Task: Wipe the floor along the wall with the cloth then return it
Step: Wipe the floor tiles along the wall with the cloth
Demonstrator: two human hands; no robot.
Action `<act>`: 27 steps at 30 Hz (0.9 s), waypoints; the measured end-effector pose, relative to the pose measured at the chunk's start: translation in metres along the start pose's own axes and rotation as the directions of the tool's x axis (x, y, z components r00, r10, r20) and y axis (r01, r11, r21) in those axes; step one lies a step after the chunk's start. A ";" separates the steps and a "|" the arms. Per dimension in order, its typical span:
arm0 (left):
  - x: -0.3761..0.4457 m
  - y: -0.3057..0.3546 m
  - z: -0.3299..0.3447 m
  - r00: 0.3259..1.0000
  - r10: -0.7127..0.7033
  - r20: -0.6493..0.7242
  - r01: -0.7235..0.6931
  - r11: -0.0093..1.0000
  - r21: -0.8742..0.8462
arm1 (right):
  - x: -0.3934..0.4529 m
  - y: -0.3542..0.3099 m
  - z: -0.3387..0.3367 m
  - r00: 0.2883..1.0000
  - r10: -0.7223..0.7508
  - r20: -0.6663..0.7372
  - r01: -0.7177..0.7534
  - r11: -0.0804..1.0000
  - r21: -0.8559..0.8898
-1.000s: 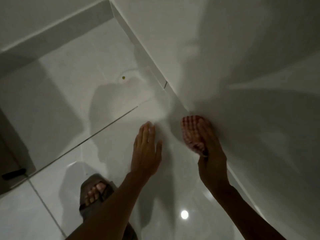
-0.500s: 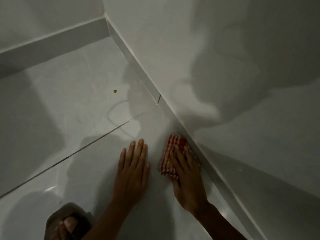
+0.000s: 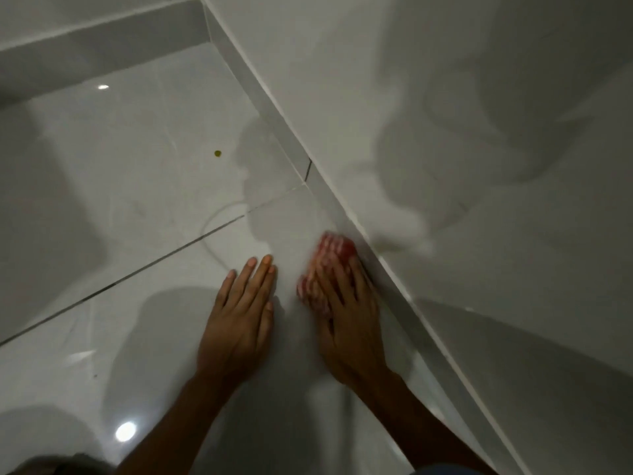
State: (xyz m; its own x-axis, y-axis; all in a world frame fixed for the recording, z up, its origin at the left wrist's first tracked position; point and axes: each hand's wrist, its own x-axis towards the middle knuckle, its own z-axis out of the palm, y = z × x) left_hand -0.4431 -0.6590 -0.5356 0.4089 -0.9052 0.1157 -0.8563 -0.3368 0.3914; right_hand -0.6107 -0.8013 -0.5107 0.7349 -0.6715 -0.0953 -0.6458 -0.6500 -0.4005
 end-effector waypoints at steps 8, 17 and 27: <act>0.001 0.003 -0.001 1.000 0.012 0.004 -0.013 0.998 0.057 | -0.045 0.045 -0.027 0.984 -0.057 0.168 0.063 0.998 -0.028; 0.000 -0.002 0.001 0.999 0.012 0.049 -0.017 0.996 0.088 | 0.082 -0.010 -0.003 0.990 -0.134 0.046 0.129 0.987 0.099; 0.003 0.001 0.000 0.997 -0.025 0.067 0.018 0.996 0.090 | -0.032 0.045 -0.007 0.986 -0.063 0.156 0.076 0.994 -0.080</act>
State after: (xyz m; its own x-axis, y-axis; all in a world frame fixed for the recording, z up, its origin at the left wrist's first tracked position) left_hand -0.4425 -0.6617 -0.5353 0.4077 -0.9120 0.0446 -0.8736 -0.3755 0.3095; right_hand -0.6645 -0.8116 -0.5189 0.7974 -0.5654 -0.2109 -0.6025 -0.7257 -0.3321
